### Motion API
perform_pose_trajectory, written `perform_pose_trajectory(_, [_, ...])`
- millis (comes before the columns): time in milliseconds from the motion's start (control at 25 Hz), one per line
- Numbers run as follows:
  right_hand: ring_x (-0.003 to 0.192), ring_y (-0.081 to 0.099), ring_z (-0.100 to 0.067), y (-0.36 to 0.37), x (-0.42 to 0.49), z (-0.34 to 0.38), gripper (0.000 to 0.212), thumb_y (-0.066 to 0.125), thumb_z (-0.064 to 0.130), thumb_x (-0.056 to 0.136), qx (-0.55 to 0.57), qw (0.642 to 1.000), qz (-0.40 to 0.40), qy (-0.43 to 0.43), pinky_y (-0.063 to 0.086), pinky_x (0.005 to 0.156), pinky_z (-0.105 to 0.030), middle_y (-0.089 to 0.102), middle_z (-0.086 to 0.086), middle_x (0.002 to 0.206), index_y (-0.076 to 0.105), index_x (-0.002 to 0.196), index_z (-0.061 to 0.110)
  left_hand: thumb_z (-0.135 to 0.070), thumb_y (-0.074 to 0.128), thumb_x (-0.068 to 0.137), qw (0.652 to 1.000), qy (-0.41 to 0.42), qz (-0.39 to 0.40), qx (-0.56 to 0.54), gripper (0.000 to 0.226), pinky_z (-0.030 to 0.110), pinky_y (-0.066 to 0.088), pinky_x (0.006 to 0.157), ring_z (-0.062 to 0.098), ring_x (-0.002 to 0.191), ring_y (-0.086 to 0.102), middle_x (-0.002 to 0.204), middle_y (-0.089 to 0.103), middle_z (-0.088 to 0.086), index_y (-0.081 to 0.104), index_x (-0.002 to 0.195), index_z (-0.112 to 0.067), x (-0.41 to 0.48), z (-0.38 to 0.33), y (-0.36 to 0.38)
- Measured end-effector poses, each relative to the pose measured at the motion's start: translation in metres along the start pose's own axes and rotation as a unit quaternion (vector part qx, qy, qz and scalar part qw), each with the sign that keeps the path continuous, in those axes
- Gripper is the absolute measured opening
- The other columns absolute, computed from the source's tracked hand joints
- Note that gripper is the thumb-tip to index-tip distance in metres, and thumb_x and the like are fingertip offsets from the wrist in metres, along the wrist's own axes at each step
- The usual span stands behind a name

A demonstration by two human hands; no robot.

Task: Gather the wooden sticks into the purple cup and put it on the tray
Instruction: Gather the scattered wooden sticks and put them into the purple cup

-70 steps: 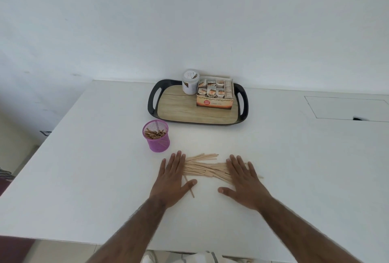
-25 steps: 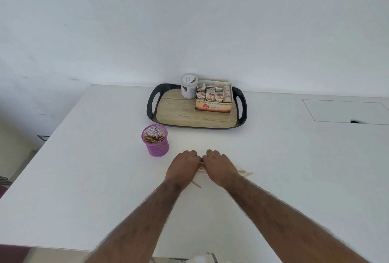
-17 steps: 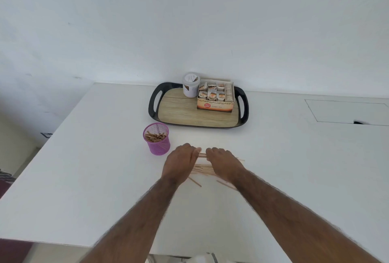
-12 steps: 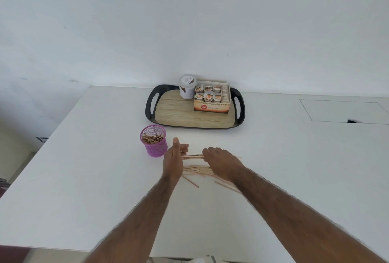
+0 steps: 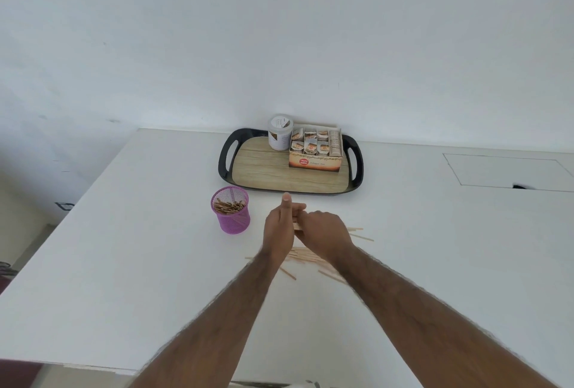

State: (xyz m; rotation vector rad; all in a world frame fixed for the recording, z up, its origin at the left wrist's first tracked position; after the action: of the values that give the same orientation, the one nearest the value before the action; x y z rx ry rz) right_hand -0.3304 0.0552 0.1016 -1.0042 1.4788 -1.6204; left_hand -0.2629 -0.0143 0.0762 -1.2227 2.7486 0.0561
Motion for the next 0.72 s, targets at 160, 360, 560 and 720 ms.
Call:
perform_pose_trajectory(160, [0.055,0.05,-0.017,-0.036,0.007,-0.016,0.042,0.048,0.04,0.103,0.197,0.978,-0.029,0.065,0.039,0.054,-0.032,0.053,0.006,0.06,0.049,0.064,0.023,-0.062,0.015,0.105,0.962,-0.102,-0.008,-0.252,0.078,0.036,0.046,0.105,0.024,0.115,0.067,0.116,0.075,0.011,0.071,0.116,-0.008,0.002,0.01,0.001])
perform_pose_trajectory(360, [0.043,0.024,-0.02,-0.076,0.015,-0.026,0.044,0.059,0.03,0.101,0.652,0.727,-0.136,0.165,0.021,0.045,-0.031,0.03,-0.004,0.049,0.046,0.065,0.008,-0.069,0.015,0.101,0.877,-0.216,0.029,-0.427,0.087,0.048,0.038,0.115,0.035,0.128,0.058,0.131,0.067,0.018,0.064,0.127,-0.002,-0.008,0.043,0.024])
perform_pose_trajectory(560, [0.037,0.033,-0.014,-0.081,0.018,-0.008,0.042,0.062,0.021,0.101,0.775,0.593,-0.148,0.159,0.034,0.041,-0.025,0.038,-0.003,0.048,0.049,0.062,0.015,-0.068,0.024,0.1,0.818,-0.221,0.038,-0.53,0.084,0.041,0.052,0.092,0.03,0.107,0.072,0.119,0.073,0.02,0.072,0.114,-0.001,-0.02,0.017,0.046])
perform_pose_trajectory(720, [0.044,0.042,-0.022,-0.069,0.015,0.0,0.038,0.072,0.019,0.09,0.791,0.571,-0.146,0.162,0.046,0.051,-0.03,0.045,-0.013,0.055,0.054,0.057,0.012,-0.062,0.031,0.102,0.769,-0.213,0.039,-0.602,0.074,0.035,0.049,0.101,0.024,0.086,0.076,0.088,0.075,0.009,0.076,0.075,-0.009,-0.014,-0.006,0.048])
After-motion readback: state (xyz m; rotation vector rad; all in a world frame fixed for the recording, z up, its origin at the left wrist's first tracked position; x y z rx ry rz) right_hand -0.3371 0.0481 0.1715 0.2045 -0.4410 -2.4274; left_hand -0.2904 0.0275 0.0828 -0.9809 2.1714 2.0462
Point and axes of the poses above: each hand's wrist, its own x-axis towards the middle knuckle, its own y-axis out of the palm, z = x × y, the point moved 9 cm from there along x, towards the middle knuckle
